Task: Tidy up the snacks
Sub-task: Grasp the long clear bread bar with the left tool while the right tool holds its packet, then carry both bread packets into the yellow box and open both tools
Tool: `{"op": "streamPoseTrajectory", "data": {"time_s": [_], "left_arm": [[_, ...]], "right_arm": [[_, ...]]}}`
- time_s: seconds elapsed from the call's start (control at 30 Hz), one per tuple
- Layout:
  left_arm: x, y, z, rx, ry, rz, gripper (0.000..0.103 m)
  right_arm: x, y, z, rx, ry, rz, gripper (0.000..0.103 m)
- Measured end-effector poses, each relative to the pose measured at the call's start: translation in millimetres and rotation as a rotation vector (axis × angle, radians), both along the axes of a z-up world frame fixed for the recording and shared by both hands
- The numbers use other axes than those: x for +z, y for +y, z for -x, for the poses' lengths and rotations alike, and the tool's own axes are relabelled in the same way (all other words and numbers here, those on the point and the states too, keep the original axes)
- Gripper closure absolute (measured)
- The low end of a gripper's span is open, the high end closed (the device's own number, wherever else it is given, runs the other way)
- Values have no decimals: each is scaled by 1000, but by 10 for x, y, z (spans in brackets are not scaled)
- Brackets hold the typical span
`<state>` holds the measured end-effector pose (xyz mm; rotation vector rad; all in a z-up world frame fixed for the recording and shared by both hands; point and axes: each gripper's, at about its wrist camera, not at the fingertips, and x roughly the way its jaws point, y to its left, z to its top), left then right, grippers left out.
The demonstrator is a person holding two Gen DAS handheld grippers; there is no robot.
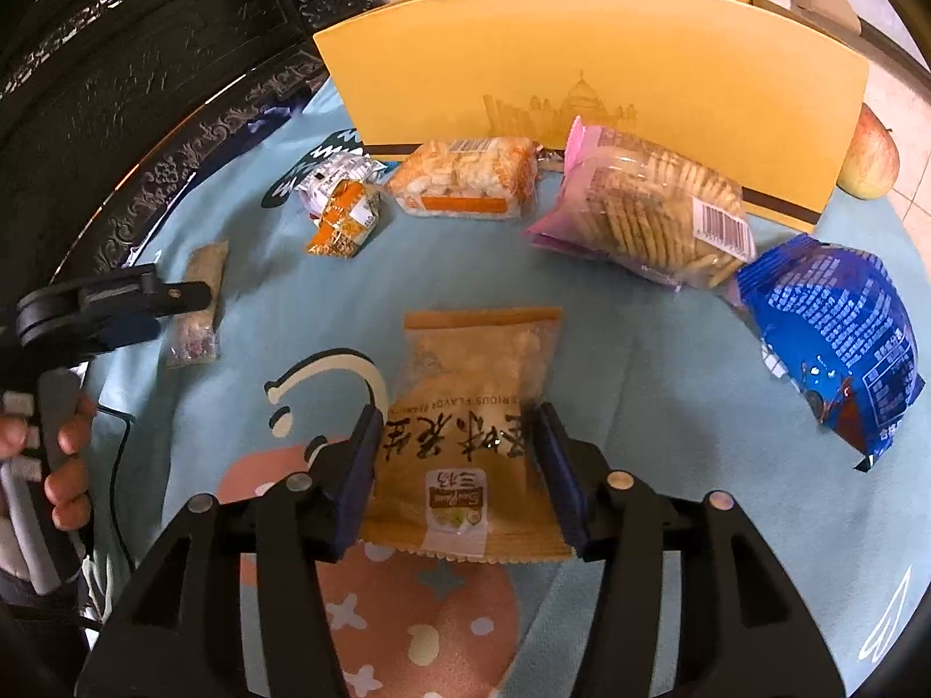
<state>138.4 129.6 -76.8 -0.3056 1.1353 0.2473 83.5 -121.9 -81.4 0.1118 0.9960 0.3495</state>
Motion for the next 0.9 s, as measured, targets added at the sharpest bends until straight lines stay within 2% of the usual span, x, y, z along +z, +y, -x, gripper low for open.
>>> {"op": "streamPoseTrajectory", "data": {"time_s": [0.03, 0.1, 0.17, 0.33, 0.63, 0.9], "left_arm": [[6, -20, -13, 3, -10, -22, 21], [0, -73, -53, 1, -4, -66, 31], [21, -68, -40, 15, -12, -108, 75], [107, -74, 96, -33, -45, -107, 75], [539, -322, 428, -139, -189, -108, 75], [989, -695, 356, -256, -293, -122, 75]], "right_arm": [[-4, 0, -3, 1, 0, 0, 49], [-10, 8, -9, 2, -3, 5, 49], [-3, 18, -1, 7, -8, 17, 49], [81, -42, 8, 9, -15, -24, 59], [362, -102, 118, 3, -112, -50, 60], [745, -291, 254, -65, -233, -76, 60]]}}
